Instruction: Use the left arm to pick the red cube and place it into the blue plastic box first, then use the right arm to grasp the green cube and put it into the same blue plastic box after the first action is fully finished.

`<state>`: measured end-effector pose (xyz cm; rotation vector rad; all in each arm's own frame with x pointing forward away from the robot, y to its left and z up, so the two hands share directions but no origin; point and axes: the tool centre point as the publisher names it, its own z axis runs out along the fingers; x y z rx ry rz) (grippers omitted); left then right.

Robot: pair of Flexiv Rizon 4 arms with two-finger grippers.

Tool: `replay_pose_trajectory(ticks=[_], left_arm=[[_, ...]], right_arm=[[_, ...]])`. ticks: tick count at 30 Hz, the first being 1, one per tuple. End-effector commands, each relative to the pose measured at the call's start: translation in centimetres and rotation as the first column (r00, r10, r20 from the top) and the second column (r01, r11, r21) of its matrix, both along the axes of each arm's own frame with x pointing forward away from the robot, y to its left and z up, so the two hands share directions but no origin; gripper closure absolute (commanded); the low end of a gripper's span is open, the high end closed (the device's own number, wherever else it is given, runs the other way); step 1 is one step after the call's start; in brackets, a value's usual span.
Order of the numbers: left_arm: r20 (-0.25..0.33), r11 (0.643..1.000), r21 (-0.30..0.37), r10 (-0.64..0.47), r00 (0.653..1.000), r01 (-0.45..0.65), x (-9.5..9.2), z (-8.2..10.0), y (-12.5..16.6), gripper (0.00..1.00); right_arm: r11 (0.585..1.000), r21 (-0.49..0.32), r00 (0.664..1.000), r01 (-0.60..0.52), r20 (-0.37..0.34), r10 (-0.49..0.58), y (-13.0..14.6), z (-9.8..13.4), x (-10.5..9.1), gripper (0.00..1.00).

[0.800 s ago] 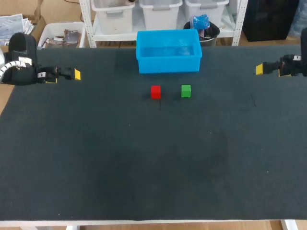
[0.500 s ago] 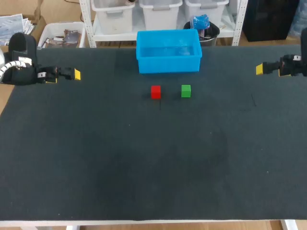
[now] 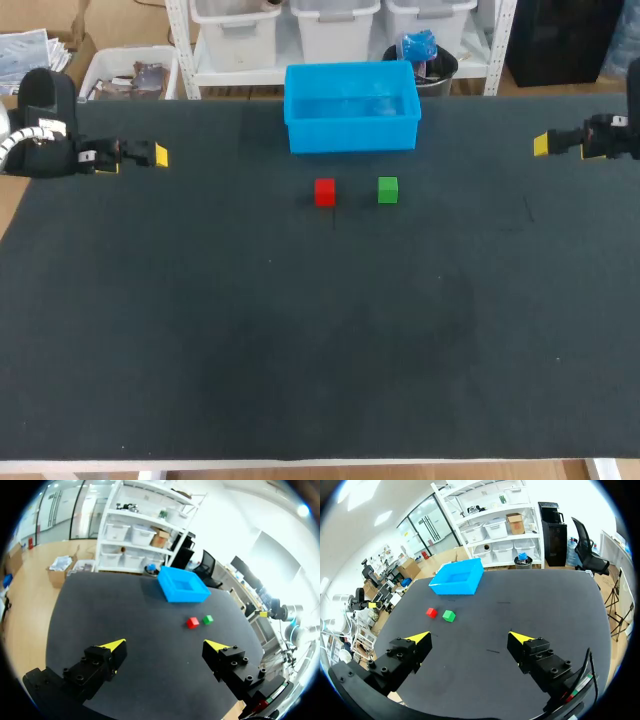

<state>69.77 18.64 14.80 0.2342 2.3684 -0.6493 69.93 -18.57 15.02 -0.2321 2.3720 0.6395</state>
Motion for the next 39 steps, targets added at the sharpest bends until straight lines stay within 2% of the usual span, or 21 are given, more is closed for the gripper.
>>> replay_pose_trajectory(ticks=[1,3,4,7,14,16,39], left_arm=[[-0.052,0.996,0.083,0.045,0.998,-0.041,0.6,-0.6,-1.4,0.00],[-0.088,0.992,0.104,0.079,0.993,-0.070,0.8,-1.0,-2.5,0.00],[-0.099,0.987,0.143,0.091,0.991,-0.076,0.9,-1.3,-3.1,0.00],[-0.127,0.977,0.192,0.119,0.985,-0.094,1.2,-2.0,-5.1,0.00],[-0.149,0.948,0.301,0.148,0.978,-0.097,2.2,-2.3,-8.4,0.00],[-0.162,0.950,0.302,0.128,0.978,-0.075,2.5,-2.4,-9.1,0.00],[-0.162,0.950,0.302,0.128,0.978,-0.075,2.5,-2.4,-9.1,0.00]], right_arm=[[1.000,-0.002,1.000,0.001,0.000,-0.001,0.0,0.0,0.0,0.00],[1.000,-0.002,1.000,0.001,0.000,-0.001,0.0,0.0,0.0,0.00],[1.000,-0.002,1.000,0.001,0.000,-0.001,0.0,0.0,0.0,0.00],[1.000,-0.002,1.000,0.001,0.000,-0.001,0.0,0.0,0.0,0.00],[1.000,-0.002,1.000,0.001,0.000,-0.001,0.0,0.0,0.0,0.00],[1.000,-0.002,1.000,0.001,0.000,-0.001,0.0,0.0,0.0,0.00],[1.000,-0.002,1.000,0.001,0.000,-0.001,0.0,0.0,0.0,0.00]])
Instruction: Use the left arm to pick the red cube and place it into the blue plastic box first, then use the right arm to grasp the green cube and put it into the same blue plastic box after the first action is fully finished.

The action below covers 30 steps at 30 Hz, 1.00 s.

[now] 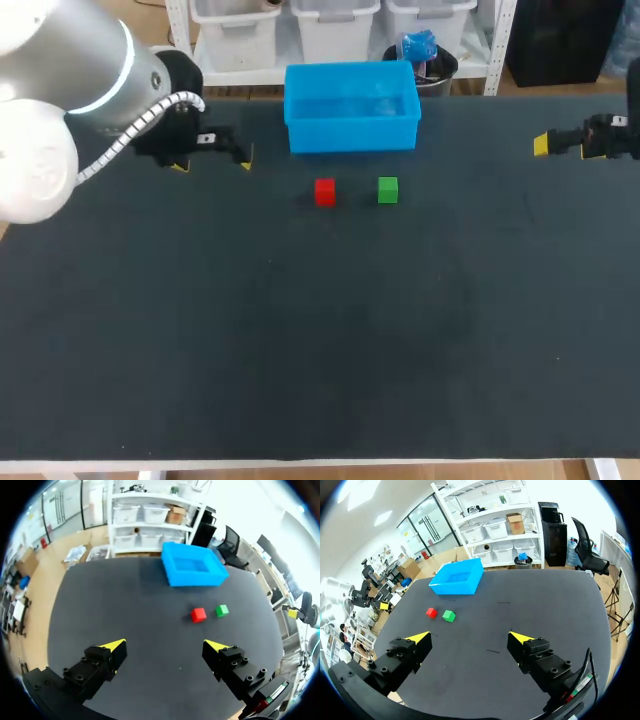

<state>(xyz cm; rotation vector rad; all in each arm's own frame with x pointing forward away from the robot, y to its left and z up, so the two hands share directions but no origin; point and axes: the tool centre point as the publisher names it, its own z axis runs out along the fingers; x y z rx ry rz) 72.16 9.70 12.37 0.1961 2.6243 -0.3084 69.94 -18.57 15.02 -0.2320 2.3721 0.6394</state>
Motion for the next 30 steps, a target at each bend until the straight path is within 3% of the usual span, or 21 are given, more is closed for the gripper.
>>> replay_pose_trajectory(ticks=[1,9,17,30], left_arm=[[0.000,1.000,0.023,0.013,1.000,-0.013,0.1,0.1,-0.2,0.00],[-0.105,0.998,0.063,0.005,0.994,0.002,3.3,-2.0,-5.5,0.00],[-0.196,0.996,0.079,0.046,0.979,-0.031,4.7,-3.8,-9.7,0.00],[-0.197,0.996,0.072,0.063,0.978,-0.049,4.8,-4.0,-10.8,0.00]], right_arm=[[1.000,-0.002,1.000,0.001,0.000,-0.001,0.0,0.0,0.0,0.00],[1.000,-0.002,1.000,0.001,0.000,-0.001,0.0,0.0,0.0,0.00],[1.000,-0.002,1.000,0.001,0.000,-0.001,0.0,0.0,0.0,0.00],[1.000,-0.002,1.000,0.001,0.000,-0.001,0.0,0.0,0.0,0.00]])
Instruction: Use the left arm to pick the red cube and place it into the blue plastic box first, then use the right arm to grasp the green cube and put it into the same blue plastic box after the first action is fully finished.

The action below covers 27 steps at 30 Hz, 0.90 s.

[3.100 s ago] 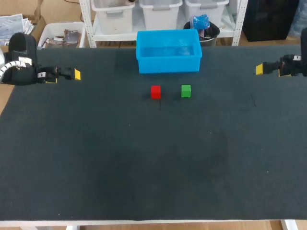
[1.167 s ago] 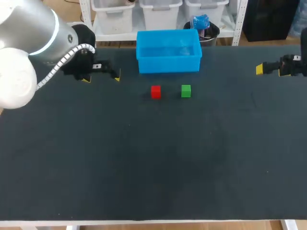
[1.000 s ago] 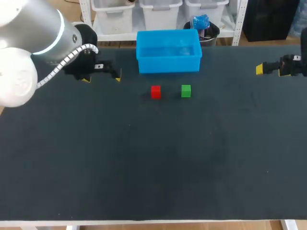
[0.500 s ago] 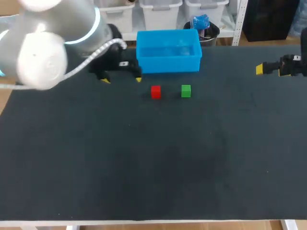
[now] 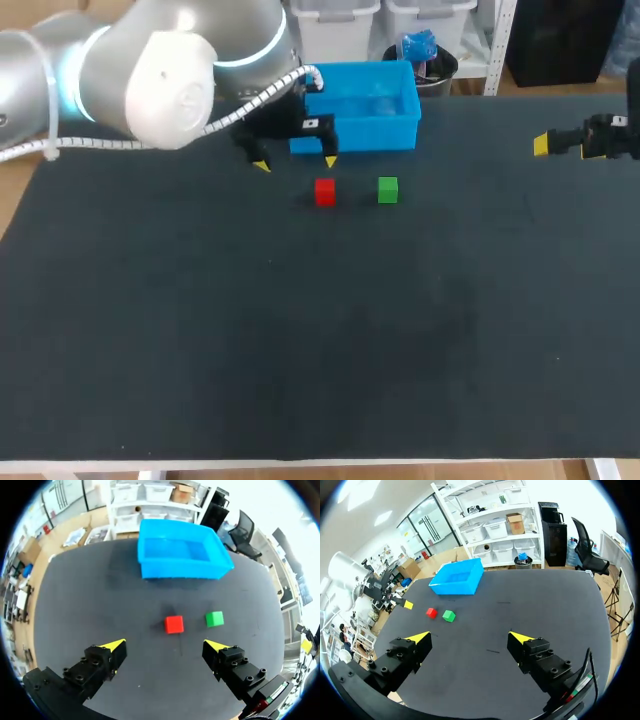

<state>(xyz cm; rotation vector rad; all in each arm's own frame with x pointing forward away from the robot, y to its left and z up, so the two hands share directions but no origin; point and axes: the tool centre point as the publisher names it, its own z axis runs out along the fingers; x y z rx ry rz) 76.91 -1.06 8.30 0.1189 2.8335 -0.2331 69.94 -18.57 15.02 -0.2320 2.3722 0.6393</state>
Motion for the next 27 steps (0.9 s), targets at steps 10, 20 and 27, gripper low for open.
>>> replay_pose_trajectory(ticks=[10,20,27], left_arm=[[-0.002,1.000,0.001,0.000,1.000,0.000,0.1,0.0,0.0,0.00],[-0.032,0.997,0.070,-0.019,0.999,0.021,2.0,-0.5,-3.5,0.00],[-0.100,0.996,0.083,0.037,0.994,-0.029,2.6,-1.8,-4.7,0.00]], right_arm=[[1.000,-0.002,1.000,0.001,0.000,-0.001,0.0,0.0,0.0,0.00],[1.000,-0.002,1.000,0.001,0.000,-0.001,0.0,0.0,0.0,0.00],[1.000,-0.002,1.000,0.001,0.000,-0.001,0.0,0.0,0.0,0.00]])
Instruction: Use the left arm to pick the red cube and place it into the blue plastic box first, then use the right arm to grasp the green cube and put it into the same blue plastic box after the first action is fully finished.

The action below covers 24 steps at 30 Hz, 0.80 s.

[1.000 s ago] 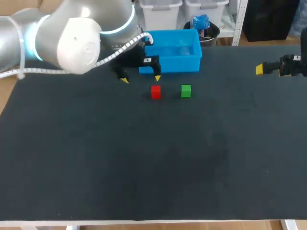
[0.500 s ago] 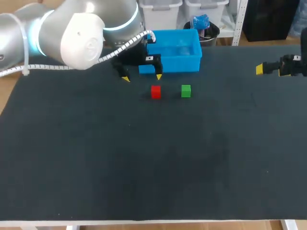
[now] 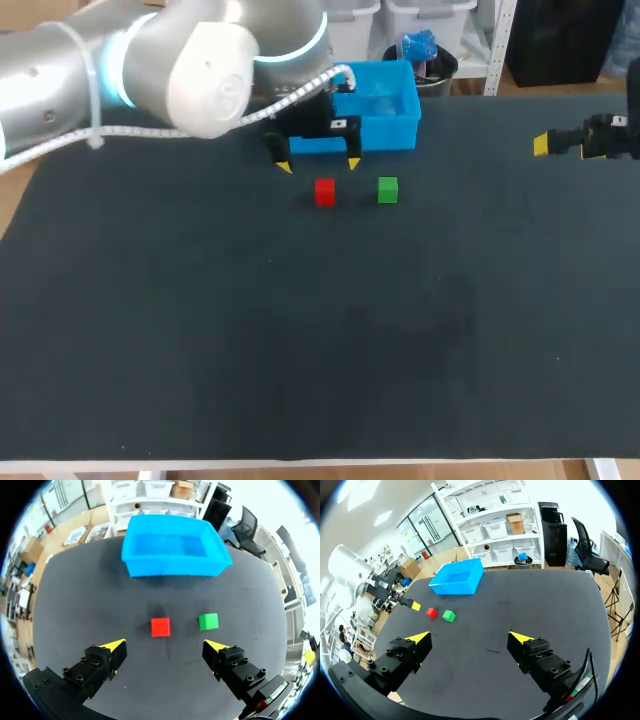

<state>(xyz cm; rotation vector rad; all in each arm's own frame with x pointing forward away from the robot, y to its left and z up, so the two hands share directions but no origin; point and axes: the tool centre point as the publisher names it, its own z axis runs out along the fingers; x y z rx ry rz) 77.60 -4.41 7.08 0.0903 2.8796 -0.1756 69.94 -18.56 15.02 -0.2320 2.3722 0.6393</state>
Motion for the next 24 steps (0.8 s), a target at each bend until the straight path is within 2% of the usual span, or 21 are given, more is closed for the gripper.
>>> replay_pose_trajectory(ticks=[1,10,17,24], left_arm=[[-0.068,0.999,0.043,0.016,0.998,-0.014,1.9,-0.7,-1.3,0.00],[-0.101,0.997,0.067,0.046,0.994,-0.039,1.6,-2.0,-0.5,0.00],[-0.121,0.997,0.057,0.061,0.991,-0.054,1.5,-3.5,-0.2,0.00],[-0.091,0.998,0.060,0.038,0.995,-0.033,1.7,-4.7,-0.6,0.00]], right_arm=[[1.000,-0.002,1.000,0.001,0.000,-0.001,0.0,0.0,0.0,0.00],[1.000,-0.002,1.000,0.001,0.000,-0.001,0.0,0.0,0.0,0.00],[1.000,-0.002,1.000,0.001,0.000,-0.001,0.0,0.0,0.0,0.00],[1.000,-0.002,1.000,0.001,0.000,-0.001,0.0,0.0,0.0,0.00]])
